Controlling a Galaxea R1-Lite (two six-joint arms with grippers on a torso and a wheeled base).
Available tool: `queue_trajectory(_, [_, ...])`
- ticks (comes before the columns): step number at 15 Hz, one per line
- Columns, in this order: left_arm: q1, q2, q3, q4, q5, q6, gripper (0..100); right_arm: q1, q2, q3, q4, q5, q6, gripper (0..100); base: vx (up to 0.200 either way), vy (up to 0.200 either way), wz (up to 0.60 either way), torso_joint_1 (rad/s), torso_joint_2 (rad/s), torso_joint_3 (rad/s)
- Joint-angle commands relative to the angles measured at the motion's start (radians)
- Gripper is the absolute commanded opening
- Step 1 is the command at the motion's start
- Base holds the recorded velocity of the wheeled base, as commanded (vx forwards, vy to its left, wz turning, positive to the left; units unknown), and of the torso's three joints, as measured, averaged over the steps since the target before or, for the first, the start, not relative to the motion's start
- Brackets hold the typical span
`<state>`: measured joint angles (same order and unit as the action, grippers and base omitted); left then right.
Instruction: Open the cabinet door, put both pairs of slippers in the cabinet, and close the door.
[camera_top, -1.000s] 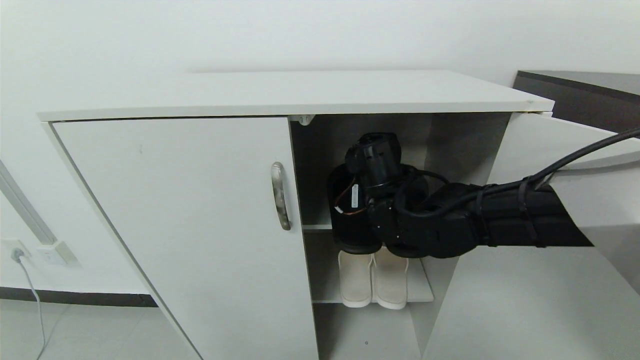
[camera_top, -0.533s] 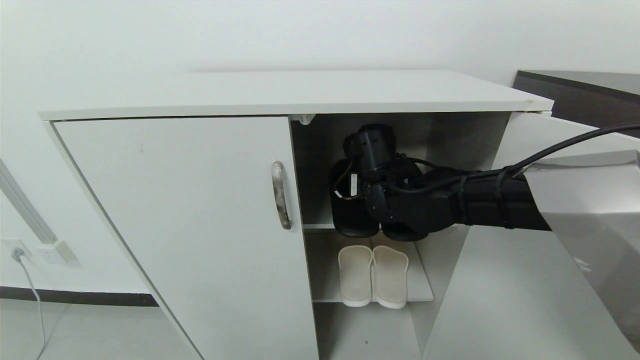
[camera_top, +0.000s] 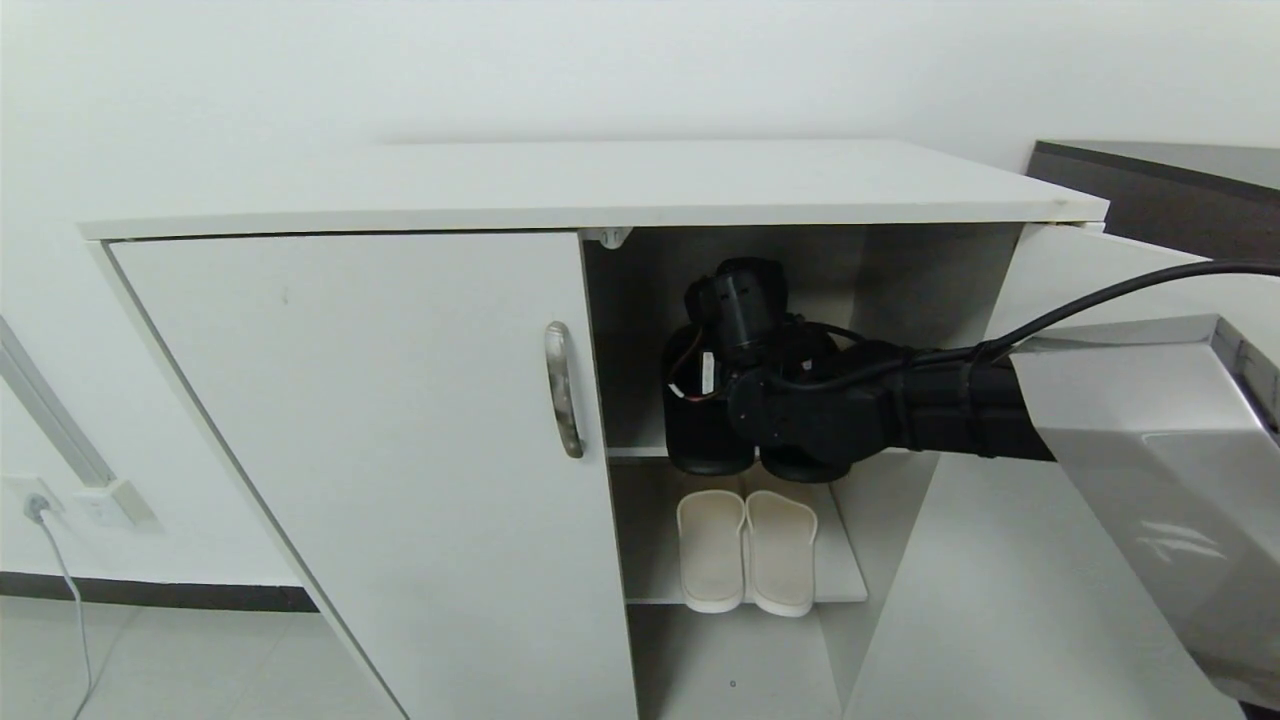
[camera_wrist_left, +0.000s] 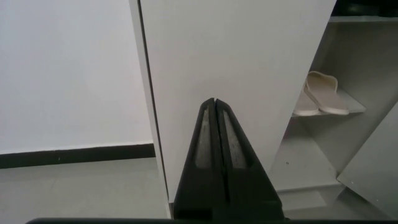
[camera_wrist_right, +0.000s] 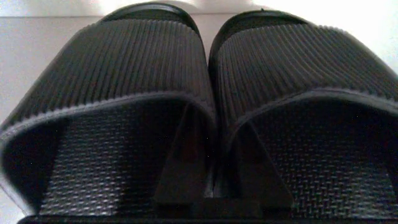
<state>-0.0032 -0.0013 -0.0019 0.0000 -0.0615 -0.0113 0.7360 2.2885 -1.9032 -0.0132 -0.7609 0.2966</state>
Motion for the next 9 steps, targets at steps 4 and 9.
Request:
queue_trajectory(4, [0.0, 0.001, 0.0, 0.0, 0.0, -0.001, 0, 0.002, -0.011, 0.023, -0.001, -0.002, 0.004, 100, 0.0, 0.0, 0.0, 0.0, 0.0, 0.0])
queue_trajectory(9, [0.0, 0.001, 0.0, 0.0, -0.001, -0.001, 0, 0.033, -0.123, 0.164, -0.011, -0.005, 0.021, 100, 0.0, 0.0, 0.0, 0.0, 0.0, 0.0])
